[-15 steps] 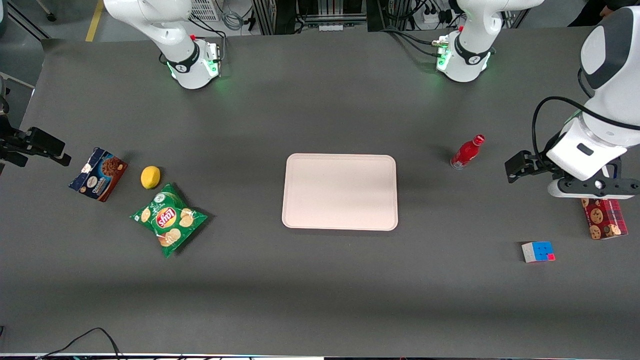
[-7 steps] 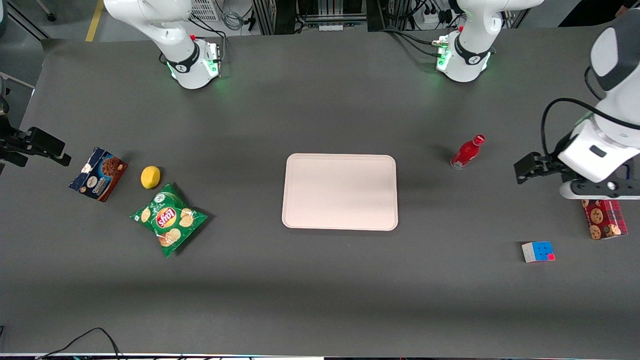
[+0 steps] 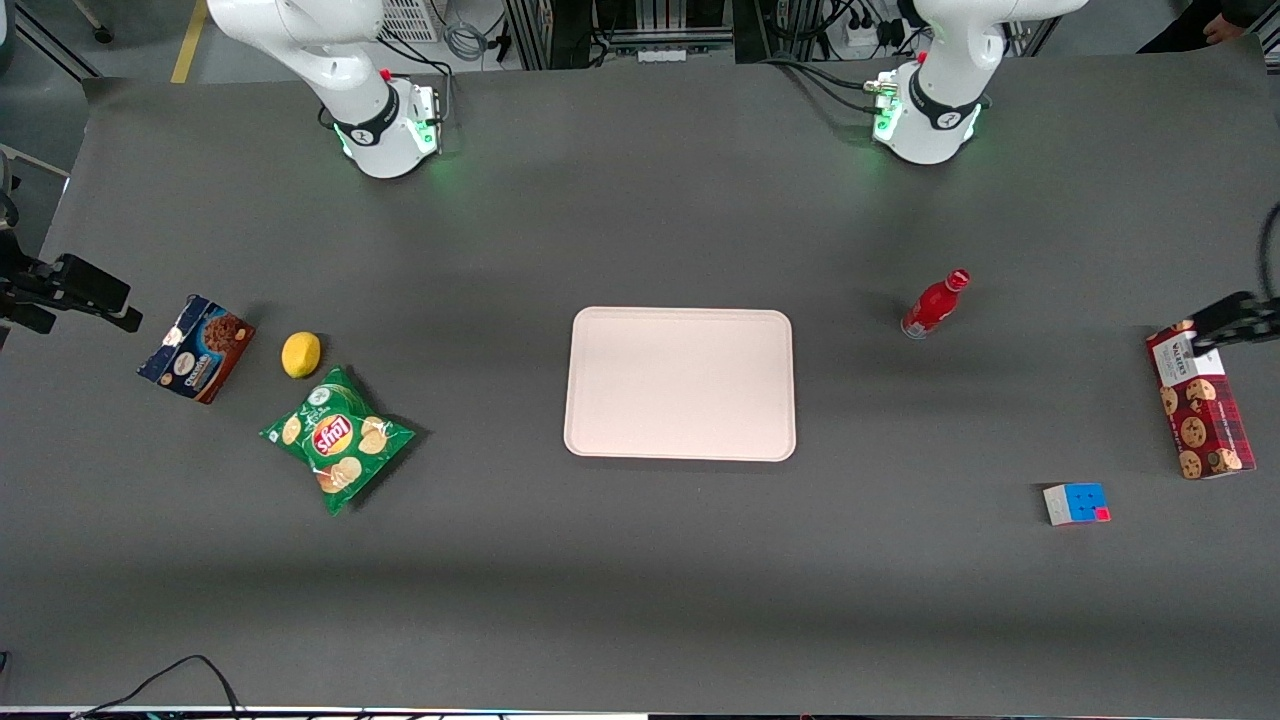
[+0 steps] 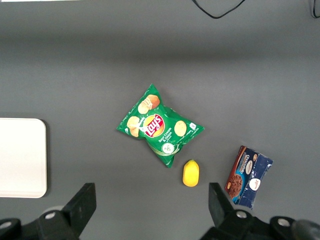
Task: Place red cookie box on tray
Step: 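Lower the open left gripper over the red plaid shortbread box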
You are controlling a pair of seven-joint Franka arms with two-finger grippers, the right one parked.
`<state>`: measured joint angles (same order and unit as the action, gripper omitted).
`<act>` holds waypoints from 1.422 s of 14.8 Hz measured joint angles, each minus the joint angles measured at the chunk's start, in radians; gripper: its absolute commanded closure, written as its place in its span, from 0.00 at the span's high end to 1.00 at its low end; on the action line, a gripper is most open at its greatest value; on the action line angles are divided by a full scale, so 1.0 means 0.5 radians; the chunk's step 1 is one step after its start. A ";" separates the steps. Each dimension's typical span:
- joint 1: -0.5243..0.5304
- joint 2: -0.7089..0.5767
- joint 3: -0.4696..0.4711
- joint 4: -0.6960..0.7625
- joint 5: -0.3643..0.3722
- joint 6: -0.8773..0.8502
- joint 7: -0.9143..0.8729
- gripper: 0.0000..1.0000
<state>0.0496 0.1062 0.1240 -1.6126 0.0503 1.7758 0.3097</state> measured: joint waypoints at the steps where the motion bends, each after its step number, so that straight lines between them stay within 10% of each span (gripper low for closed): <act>1: 0.008 0.003 0.082 -0.001 0.000 0.014 0.116 1.00; 21: 0.452 0.454 0.302 -0.526 -0.283 0.888 0.611 1.00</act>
<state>0.2755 0.3330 0.2748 -1.8757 -0.0911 2.2198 0.6154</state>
